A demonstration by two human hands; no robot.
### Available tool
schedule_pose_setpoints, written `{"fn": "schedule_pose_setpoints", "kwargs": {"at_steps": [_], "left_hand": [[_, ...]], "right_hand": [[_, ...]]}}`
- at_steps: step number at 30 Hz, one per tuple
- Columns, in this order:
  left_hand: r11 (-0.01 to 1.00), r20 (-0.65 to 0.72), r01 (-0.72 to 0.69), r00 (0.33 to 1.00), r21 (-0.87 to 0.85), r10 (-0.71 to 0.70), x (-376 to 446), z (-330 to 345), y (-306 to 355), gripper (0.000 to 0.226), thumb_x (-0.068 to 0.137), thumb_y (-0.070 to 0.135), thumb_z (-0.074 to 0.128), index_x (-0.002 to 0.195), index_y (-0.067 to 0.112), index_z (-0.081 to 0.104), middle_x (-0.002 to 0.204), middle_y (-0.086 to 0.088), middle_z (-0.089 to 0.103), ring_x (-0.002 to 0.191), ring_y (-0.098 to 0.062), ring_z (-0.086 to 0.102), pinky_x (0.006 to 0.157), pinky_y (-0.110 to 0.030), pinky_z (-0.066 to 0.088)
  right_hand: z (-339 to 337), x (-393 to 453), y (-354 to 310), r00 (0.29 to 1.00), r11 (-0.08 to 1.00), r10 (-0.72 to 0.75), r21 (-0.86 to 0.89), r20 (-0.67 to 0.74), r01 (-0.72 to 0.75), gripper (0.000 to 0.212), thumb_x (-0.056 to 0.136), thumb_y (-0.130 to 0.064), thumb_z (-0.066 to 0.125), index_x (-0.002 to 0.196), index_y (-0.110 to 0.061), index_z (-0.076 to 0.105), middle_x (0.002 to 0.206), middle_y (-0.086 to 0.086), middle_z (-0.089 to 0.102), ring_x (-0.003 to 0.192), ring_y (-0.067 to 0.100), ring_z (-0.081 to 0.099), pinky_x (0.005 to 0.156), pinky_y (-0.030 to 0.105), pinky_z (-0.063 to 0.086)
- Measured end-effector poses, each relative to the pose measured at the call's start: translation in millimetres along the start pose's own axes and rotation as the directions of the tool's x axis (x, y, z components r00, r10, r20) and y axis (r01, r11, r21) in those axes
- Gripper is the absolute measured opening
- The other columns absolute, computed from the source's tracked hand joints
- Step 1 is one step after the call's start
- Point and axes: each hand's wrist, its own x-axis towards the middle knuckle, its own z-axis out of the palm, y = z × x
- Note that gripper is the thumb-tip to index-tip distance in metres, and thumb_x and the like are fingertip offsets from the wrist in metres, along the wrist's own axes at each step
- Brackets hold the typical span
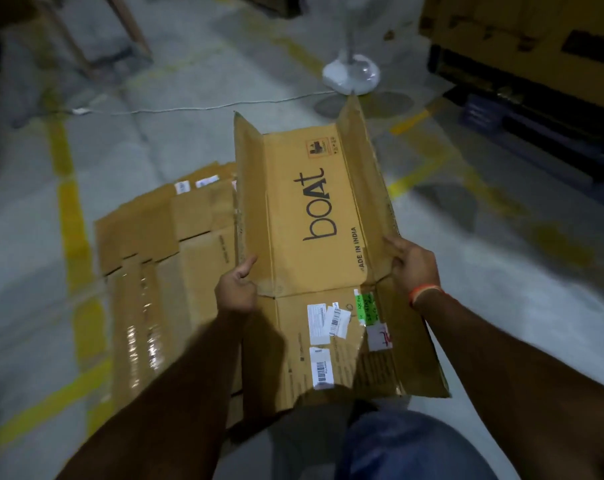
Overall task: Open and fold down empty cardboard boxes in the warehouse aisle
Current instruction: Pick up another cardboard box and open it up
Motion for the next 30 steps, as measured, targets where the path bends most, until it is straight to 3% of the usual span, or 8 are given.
{"fn": "schedule_pose_setpoints", "kwargs": {"at_steps": [5, 9, 12, 15, 18, 21, 26, 30], "left_hand": [[0.999, -0.123, 0.044, 0.991, -0.007, -0.044, 11.5, -56.0, -22.4, 0.062, 0.092, -0.01, 0.051, 0.146, 0.021, 0.054, 0.155, -0.002, 0.046, 0.138, -0.01, 0.041, 0.107, -0.015, 0.033], [0.966, -0.138, 0.153, 0.982, 0.21, -0.125, 33.9, -67.0, -24.9, 0.079, 0.081, 0.0, 0.061, 0.136, 0.056, 0.054, 0.169, -0.01, 0.009, 0.155, -0.031, 0.01, 0.124, -0.045, 0.021], [0.93, -0.127, 0.103, 0.99, 0.353, -0.061, 29.3, -54.5, -5.5, 0.064, 0.088, -0.001, 0.064, 0.137, 0.039, 0.061, 0.169, -0.015, -0.005, 0.153, -0.043, 0.01, 0.122, -0.049, 0.028], [0.919, -0.002, -0.017, 1.0, 0.393, 0.02, 16.9, -30.7, 13.5, 0.064, 0.083, -0.006, 0.061, 0.131, 0.037, 0.067, 0.17, -0.011, -0.003, 0.152, -0.041, 0.019, 0.121, -0.045, 0.032], [0.912, 0.169, -0.161, 0.98, 0.378, 0.103, 0.2, -2.7, 37.9, 0.06, 0.08, -0.004, 0.059, 0.122, 0.036, 0.072, 0.169, -0.018, 0.008, 0.138, -0.035, 0.049, 0.108, -0.034, 0.046], [0.887, 0.326, -0.306, 0.925, 0.344, 0.193, -28.6, 31.9, 81.6, 0.053, 0.085, -0.001, 0.061, 0.123, 0.035, 0.072, 0.167, -0.021, 0.013, 0.129, -0.025, 0.06, 0.094, -0.024, 0.047], [0.824, 0.507, -0.533, 0.773, 0.194, 0.381, -95.4, 100.6, 159.3, 0.042, 0.093, 0.007, 0.065, 0.127, 0.032, 0.07, 0.167, -0.013, 0.022, 0.145, -0.019, 0.041, 0.09, -0.017, 0.037], [0.784, 0.595, -0.62, 0.632, 0.002, 0.497, -177.4, 152.2, 214.1, 0.039, 0.095, 0.008, 0.064, 0.126, 0.03, 0.07, 0.163, -0.01, 0.034, 0.145, -0.02, 0.042, 0.111, -0.029, 0.039]], "right_hand": [[41.4, 16.1, -52.1, 0.987, 0.992, -0.126, -0.019, 0.096, 0.128, 0.06, 0.093, 0.002, 0.058, 0.148, -0.022, 0.05, 0.151, 0.011, 0.049, 0.134, 0.028, 0.051, 0.114, 0.024, 0.031], [53.8, 17.0, -73.1, 0.967, 0.958, -0.15, -0.211, 0.205, 0.193, 0.082, 0.091, -0.032, 0.073, 0.158, -0.032, 0.026, 0.165, 0.012, 0.011, 0.144, 0.038, 0.029, 0.118, 0.039, 0.031], [52.7, 11.2, -70.5, 0.964, 0.943, -0.178, -0.246, 0.2, 0.225, 0.082, 0.092, -0.034, 0.07, 0.159, -0.029, 0.023, 0.165, 0.014, 0.014, 0.145, 0.039, 0.029, 0.117, 0.04, 0.031], [37.2, -0.4, -54.2, 0.968, 0.951, -0.151, -0.237, 0.198, 0.197, 0.079, 0.093, -0.033, 0.069, 0.159, -0.028, 0.026, 0.164, 0.013, 0.018, 0.145, 0.036, 0.032, 0.117, 0.04, 0.034], [4.4, -19.2, -29.8, 0.978, 0.959, -0.104, -0.241, 0.181, 0.147, 0.074, 0.094, -0.032, 0.068, 0.157, -0.025, 0.031, 0.162, 0.011, 0.023, 0.143, 0.034, 0.037, 0.115, 0.038, 0.035], [-40.6, -46.4, -3.5, 0.988, 0.965, -0.04, -0.249, 0.148, 0.076, 0.068, 0.095, -0.032, 0.067, 0.155, -0.022, 0.037, 0.16, 0.012, 0.026, 0.138, 0.033, 0.043, 0.113, 0.035, 0.035], [-130.3, -109.7, 40.4, 0.999, 0.976, 0.036, -0.216, -0.011, -0.037, 0.061, 0.096, -0.029, 0.066, 0.152, -0.019, 0.043, 0.156, 0.013, 0.035, 0.141, 0.028, 0.041, 0.115, 0.03, 0.029], [-205.2, -177.8, 80.4, 0.974, 0.98, 0.113, -0.138, -0.197, -0.141, 0.057, 0.095, -0.027, 0.067, 0.148, -0.018, 0.049, 0.149, 0.01, 0.044, 0.13, 0.028, 0.051, 0.111, 0.032, 0.037]]}}
